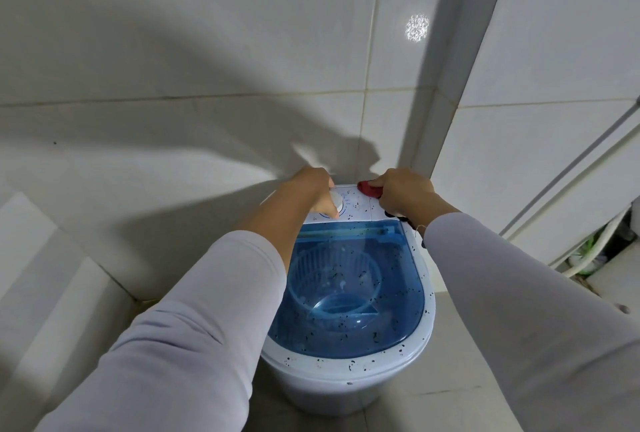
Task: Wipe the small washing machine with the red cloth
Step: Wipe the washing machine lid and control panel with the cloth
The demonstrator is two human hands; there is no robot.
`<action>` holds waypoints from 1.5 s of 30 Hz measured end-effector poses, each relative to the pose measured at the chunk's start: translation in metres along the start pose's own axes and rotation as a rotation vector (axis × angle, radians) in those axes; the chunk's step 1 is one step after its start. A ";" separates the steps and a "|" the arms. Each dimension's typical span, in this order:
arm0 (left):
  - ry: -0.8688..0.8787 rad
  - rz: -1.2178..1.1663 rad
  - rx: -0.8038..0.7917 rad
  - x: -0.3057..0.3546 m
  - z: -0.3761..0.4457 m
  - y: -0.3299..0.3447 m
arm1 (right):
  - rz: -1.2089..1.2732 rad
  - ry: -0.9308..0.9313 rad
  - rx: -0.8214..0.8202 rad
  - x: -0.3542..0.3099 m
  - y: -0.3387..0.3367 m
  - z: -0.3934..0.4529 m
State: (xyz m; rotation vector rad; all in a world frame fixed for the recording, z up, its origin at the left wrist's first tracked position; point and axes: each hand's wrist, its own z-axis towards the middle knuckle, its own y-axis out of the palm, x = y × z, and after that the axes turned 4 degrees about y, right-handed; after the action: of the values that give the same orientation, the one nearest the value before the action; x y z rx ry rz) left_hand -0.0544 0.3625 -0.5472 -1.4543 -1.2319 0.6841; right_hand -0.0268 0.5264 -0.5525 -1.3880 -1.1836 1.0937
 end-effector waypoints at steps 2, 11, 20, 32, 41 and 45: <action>-0.006 -0.002 -0.010 0.001 0.000 0.000 | 0.015 0.012 -0.010 0.001 0.000 -0.005; -0.016 0.026 -0.027 0.005 -0.005 0.000 | 0.041 -0.040 -0.010 0.012 0.003 -0.029; -0.027 -0.001 -0.020 0.007 -0.005 0.001 | 0.045 -0.106 0.010 0.023 0.005 -0.035; -0.017 -0.011 -0.007 0.007 -0.007 0.001 | 0.182 -0.105 0.017 0.036 0.012 -0.035; -0.025 -0.039 0.000 0.005 -0.005 0.002 | 0.409 0.097 0.124 0.039 -0.004 -0.021; -0.023 -0.013 -0.008 0.006 -0.003 0.002 | 0.398 0.151 0.076 0.034 0.006 -0.015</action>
State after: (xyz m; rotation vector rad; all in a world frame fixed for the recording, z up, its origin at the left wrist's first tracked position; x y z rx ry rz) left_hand -0.0489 0.3668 -0.5473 -1.4475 -1.2621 0.6892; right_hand -0.0074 0.5576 -0.5578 -1.6577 -0.7658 1.2661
